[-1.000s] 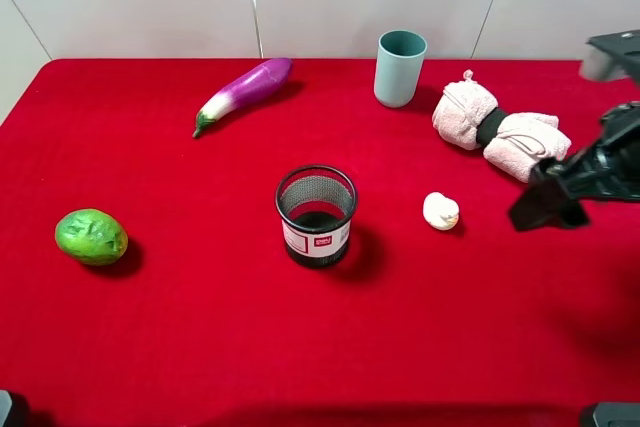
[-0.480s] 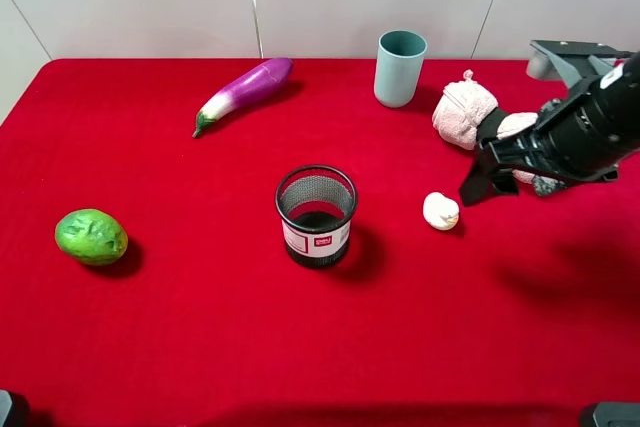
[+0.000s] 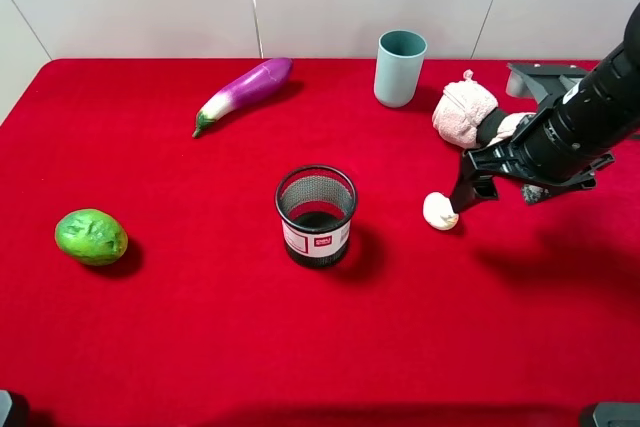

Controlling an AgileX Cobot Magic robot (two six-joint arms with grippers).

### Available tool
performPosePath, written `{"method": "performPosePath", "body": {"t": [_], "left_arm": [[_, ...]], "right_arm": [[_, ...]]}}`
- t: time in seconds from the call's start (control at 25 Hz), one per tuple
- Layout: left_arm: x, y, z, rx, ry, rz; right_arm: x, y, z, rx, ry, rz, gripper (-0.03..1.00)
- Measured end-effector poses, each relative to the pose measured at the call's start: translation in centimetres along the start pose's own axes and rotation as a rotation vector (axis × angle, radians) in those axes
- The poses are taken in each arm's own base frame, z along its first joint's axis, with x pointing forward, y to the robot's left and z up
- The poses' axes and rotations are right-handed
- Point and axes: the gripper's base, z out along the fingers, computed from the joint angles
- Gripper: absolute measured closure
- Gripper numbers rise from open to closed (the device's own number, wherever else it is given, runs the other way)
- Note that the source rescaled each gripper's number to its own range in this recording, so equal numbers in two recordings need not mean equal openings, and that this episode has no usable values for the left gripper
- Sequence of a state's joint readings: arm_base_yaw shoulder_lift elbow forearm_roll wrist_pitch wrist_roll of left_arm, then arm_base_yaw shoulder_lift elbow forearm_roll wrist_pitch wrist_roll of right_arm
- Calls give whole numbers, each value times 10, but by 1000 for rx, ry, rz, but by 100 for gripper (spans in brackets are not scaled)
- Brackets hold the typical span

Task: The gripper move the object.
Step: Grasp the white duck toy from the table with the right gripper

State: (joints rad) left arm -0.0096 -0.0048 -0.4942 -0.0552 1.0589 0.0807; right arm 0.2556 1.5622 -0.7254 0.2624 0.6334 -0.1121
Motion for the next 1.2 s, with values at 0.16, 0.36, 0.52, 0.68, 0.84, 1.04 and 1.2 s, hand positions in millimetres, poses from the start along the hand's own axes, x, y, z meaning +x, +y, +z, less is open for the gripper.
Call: {"method": "performPosePath", "body": {"t": [0.16,0.36,0.52,0.68,0.84,1.04,1.2], "left_arm": [[0,0,0,0,0,0],[0,0,0,0,0,0],[0,0,0,0,0,0],[0,0,0,0,0,0],[0,0,0,0,0,0],[0,0,0,0,0,0],[0,0,0,0,0,0]], "right_arm": [[-6,8,7,8,-9,-23,-3],[-19,25,19,33,-3,-62,-3],[-27,29,28,50,17,-61,-3],[-27,28,33,57,30,-63,-3],[-26,26,44,64,64,-58,-3],[-25,24,57,71,94,-51,-3],[-25,23,66,73,99,-45,-3]]}}
